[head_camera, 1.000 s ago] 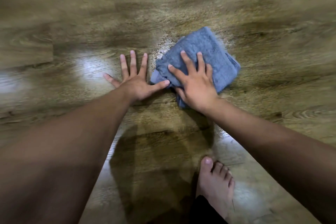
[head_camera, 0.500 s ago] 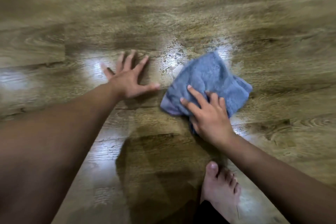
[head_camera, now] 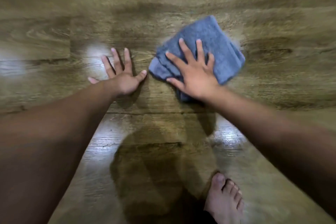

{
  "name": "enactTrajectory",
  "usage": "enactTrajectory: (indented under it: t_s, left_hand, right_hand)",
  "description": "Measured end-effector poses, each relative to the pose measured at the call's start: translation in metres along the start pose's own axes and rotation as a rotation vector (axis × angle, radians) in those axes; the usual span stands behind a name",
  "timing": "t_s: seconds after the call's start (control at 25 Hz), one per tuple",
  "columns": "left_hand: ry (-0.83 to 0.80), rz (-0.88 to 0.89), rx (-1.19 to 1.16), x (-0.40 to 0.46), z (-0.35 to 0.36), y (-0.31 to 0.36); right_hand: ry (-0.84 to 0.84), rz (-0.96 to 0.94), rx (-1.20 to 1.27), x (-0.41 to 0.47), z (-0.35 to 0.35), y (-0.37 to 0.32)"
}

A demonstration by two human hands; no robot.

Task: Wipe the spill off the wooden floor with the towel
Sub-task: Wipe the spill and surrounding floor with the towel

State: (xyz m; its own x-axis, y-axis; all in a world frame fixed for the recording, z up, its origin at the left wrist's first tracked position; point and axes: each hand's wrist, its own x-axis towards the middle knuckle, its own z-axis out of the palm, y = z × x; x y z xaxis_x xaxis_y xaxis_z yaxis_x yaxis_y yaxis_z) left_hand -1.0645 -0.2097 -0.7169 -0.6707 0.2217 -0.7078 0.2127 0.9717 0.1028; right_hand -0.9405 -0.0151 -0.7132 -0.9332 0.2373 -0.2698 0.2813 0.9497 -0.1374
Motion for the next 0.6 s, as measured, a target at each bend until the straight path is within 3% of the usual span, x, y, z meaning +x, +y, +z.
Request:
enactTrajectory:
  t_s: [0.16, 0.24, 0.4, 0.6]
  left_hand:
    - [-0.024, 0.011, -0.017, -0.003, -0.002, -0.001]
    - [-0.026, 0.018, -0.022, -0.003, -0.002, -0.001]
    - [0.009, 0.014, -0.022, -0.002, 0.003, 0.000]
    - [0.172, -0.004, -0.048, -0.001, 0.015, 0.004]
  right_hand:
    - [-0.166, -0.165, -0.081, 0.081, -0.038, 0.026]
    - [-0.126, -0.165, -0.031, 0.080, -0.037, 0.028]
    - [0.069, -0.021, 0.097, 0.038, -0.009, -0.005]
    - [0.132, -0.089, 0.120, -0.074, 0.018, -0.041]
